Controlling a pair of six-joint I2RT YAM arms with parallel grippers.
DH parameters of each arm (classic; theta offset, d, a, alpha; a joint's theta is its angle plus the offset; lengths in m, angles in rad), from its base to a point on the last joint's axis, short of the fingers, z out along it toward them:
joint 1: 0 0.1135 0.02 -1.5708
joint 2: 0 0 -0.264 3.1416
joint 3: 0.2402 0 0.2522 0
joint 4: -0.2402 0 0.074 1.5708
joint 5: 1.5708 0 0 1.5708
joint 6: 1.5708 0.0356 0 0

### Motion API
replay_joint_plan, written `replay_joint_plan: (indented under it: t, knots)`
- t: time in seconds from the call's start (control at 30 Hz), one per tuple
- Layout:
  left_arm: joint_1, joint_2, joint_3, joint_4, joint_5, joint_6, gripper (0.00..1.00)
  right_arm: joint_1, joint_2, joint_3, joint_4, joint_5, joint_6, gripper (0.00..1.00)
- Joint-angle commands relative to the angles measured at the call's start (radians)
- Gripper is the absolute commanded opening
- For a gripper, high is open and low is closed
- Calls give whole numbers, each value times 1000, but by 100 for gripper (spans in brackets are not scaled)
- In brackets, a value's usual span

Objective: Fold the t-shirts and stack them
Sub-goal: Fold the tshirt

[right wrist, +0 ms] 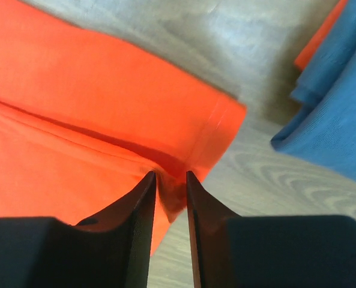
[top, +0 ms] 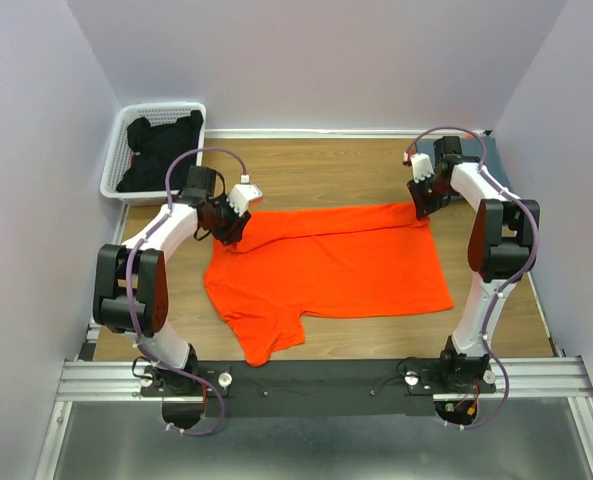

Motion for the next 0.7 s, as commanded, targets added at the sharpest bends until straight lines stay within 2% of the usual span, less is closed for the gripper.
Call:
replay_joint_plan:
  t: [0.0, 0.2, 0.37, 0.67]
  knots:
    - [17, 19, 118, -53, 53, -11, 47, -9, -79, -23, -8, -15, -11, 36]
    - [17, 146, 179, -14, 6, -105, 47, -9, -86, -7, -19, -2, -4, 36]
    - [17, 218, 193, 0, -45, -125, 47, -9, -81, 1, -37, -1, -7, 38]
    - [17, 248, 184, 20, -117, -140, 48, -9, -69, 20, -57, -19, 3, 36]
